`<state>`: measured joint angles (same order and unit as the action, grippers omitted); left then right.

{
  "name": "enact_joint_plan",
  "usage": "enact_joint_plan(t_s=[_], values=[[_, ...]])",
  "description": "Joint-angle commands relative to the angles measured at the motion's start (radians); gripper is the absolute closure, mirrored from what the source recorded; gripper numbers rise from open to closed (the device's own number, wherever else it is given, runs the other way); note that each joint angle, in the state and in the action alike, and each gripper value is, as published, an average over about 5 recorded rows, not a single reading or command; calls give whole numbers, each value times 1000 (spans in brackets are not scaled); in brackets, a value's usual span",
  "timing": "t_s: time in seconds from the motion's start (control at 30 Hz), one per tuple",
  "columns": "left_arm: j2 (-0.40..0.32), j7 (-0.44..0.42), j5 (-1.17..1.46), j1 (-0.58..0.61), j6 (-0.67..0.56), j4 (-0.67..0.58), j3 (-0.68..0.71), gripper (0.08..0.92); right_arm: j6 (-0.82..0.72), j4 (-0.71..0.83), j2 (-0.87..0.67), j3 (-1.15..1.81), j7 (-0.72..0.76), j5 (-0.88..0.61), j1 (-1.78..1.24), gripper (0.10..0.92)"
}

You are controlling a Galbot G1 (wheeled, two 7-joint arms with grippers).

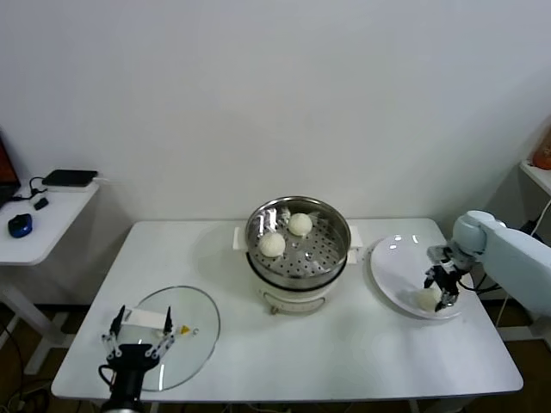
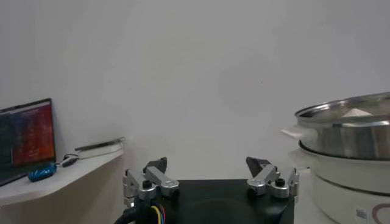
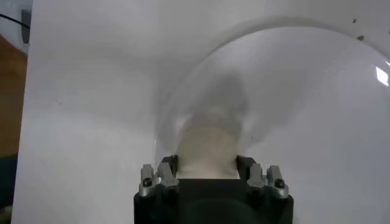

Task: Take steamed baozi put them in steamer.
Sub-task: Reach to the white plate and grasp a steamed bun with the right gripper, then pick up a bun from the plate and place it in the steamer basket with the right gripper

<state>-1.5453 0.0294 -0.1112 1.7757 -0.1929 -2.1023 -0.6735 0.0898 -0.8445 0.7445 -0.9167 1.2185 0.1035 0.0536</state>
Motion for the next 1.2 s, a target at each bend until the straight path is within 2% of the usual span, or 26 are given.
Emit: enact_joint_plan(t_s=[0.03, 0.3, 0.53, 0.93, 1.2], values=[[0, 0, 0, 0, 0, 0, 0, 177, 5, -21, -13, 0, 4, -9, 24, 386], [1, -1, -4, -6, 0, 4, 2, 177, 71, -175, -58, -132, 29, -67, 257, 386], [-1, -1, -15, -3, -3, 4, 7, 177, 189, -314, -35, -264, 48, -81, 508, 381], [-1, 1, -14, 7, -8, 3, -1, 177, 352, -509, 88, -308, 48, -82, 760, 380], [-2, 3, -13, 3, -6, 1, -4, 177, 382, -578, 202, -283, 44, -49, 764, 380]])
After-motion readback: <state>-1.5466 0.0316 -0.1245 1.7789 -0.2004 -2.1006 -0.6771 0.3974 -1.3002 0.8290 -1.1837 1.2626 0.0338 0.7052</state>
